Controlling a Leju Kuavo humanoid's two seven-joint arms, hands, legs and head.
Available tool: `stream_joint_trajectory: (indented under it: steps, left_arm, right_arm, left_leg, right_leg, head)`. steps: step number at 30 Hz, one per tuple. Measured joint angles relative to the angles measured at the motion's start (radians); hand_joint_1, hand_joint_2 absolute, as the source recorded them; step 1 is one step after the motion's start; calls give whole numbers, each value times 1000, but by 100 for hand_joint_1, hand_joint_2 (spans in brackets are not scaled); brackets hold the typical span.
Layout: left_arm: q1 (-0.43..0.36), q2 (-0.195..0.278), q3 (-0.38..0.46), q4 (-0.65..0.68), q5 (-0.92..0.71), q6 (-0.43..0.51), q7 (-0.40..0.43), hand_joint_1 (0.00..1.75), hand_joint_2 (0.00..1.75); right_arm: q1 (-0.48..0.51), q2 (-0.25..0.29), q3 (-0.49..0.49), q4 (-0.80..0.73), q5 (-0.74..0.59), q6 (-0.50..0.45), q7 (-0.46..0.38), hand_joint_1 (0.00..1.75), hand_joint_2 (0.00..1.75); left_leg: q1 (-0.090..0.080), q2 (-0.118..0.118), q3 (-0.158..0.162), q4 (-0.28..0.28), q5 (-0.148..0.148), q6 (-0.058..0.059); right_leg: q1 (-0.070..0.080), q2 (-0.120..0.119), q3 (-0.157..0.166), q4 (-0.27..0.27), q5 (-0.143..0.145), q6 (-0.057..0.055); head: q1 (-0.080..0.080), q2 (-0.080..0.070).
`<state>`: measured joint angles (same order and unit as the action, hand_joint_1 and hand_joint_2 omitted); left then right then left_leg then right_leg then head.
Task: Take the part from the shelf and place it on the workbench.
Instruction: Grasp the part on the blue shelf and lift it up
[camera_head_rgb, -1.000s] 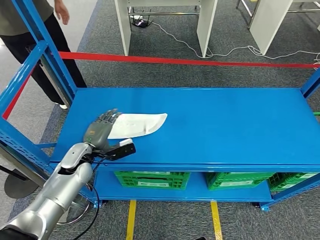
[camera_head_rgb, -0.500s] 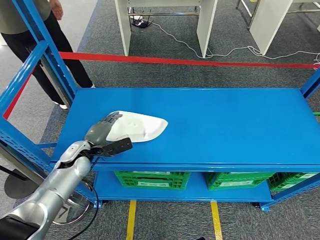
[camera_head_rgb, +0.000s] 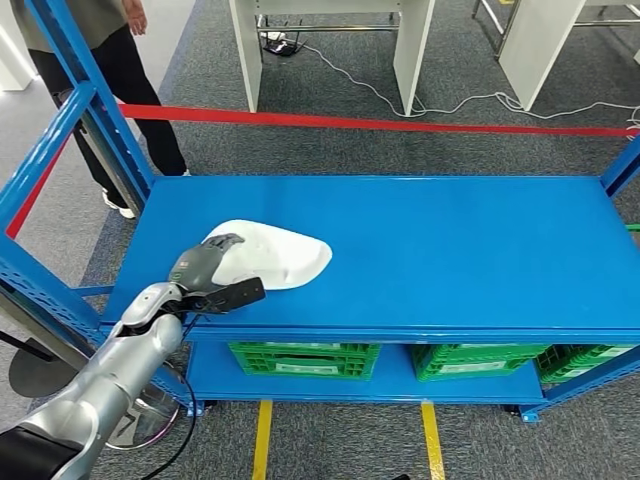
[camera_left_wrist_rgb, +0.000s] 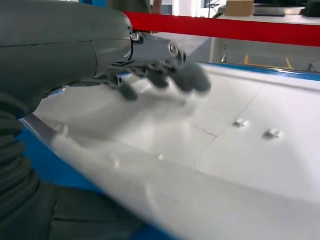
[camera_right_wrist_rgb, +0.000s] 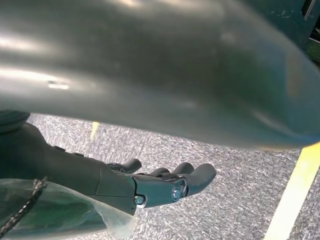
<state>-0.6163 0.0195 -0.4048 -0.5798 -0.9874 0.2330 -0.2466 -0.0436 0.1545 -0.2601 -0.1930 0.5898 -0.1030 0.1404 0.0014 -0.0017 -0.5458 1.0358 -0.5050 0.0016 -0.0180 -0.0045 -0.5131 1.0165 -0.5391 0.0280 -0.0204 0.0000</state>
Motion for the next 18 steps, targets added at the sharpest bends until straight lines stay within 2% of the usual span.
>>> stream_joint_trajectory:
  steps: [18]
  left_arm:
    - [-5,0,-3,11,-31,63,1,175,175]
  right_arm:
    - [0,-1,-16,0,5,3,1,0,0]
  left_leg:
    - [0,0,0,0,0,0]
  right_leg:
    - [0,0,0,0,0,0]
  head:
    - [0,0]
